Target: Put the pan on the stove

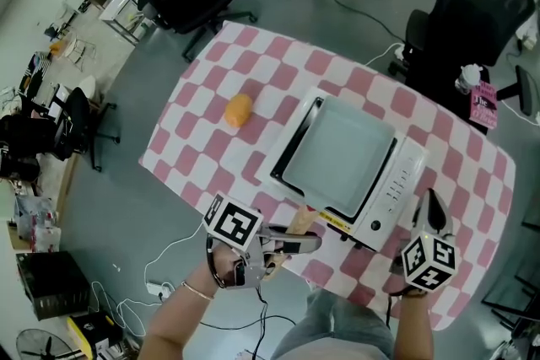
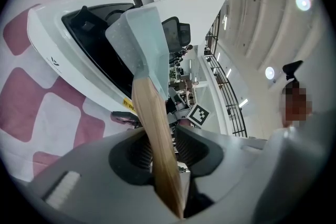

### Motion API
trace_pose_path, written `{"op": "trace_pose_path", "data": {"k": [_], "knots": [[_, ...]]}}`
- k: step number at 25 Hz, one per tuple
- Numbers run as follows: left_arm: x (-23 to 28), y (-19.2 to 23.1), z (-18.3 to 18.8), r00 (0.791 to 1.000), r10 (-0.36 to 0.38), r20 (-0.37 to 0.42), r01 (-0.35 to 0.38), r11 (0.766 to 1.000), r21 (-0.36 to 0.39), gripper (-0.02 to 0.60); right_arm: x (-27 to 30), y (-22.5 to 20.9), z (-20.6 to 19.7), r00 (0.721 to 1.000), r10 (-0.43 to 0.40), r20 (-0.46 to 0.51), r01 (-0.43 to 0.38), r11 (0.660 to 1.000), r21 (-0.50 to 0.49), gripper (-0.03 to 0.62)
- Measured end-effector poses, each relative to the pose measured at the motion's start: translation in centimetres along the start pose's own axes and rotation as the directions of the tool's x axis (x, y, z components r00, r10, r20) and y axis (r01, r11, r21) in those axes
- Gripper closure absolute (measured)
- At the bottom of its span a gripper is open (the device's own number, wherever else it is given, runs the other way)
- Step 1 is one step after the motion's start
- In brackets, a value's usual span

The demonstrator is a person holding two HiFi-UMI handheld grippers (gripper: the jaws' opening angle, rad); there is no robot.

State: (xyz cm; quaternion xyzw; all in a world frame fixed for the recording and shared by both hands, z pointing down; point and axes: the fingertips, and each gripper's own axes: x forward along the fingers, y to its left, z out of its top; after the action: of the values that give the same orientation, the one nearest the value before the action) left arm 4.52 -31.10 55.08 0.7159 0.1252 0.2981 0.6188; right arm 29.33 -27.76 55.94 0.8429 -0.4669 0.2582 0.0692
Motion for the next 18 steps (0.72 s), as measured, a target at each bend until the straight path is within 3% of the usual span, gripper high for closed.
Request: {"op": "trace_pose_path", "data": {"k": [10, 13, 18], "knots": [[-1.6, 0.5, 0.9, 0.997, -0.028, 0.066, 0.028, 1.0, 0.007, 0.396, -1.3, 0.1, 1.1, 1.0, 0.012, 0.013, -0.012, 1.0, 0.0, 0.583], [-2.7, 0.4, 0.8, 0.986, -0.057, 0.157, 0.078, 0.988, -0.13, 0.39, -1.9, 0.4, 1.6, 1.0, 0.023, 0.018, -0.023, 1.0, -0.007, 0.584], [-5.7, 0.3, 1.8, 0.947, -0.052, 0.317, 0.07, 0.997, -0.043, 0.376, -3.6, 0.3, 3.3, 0.999, 0.02, 0.049, -0.018, 0.999, -0.036, 0.584]]}}
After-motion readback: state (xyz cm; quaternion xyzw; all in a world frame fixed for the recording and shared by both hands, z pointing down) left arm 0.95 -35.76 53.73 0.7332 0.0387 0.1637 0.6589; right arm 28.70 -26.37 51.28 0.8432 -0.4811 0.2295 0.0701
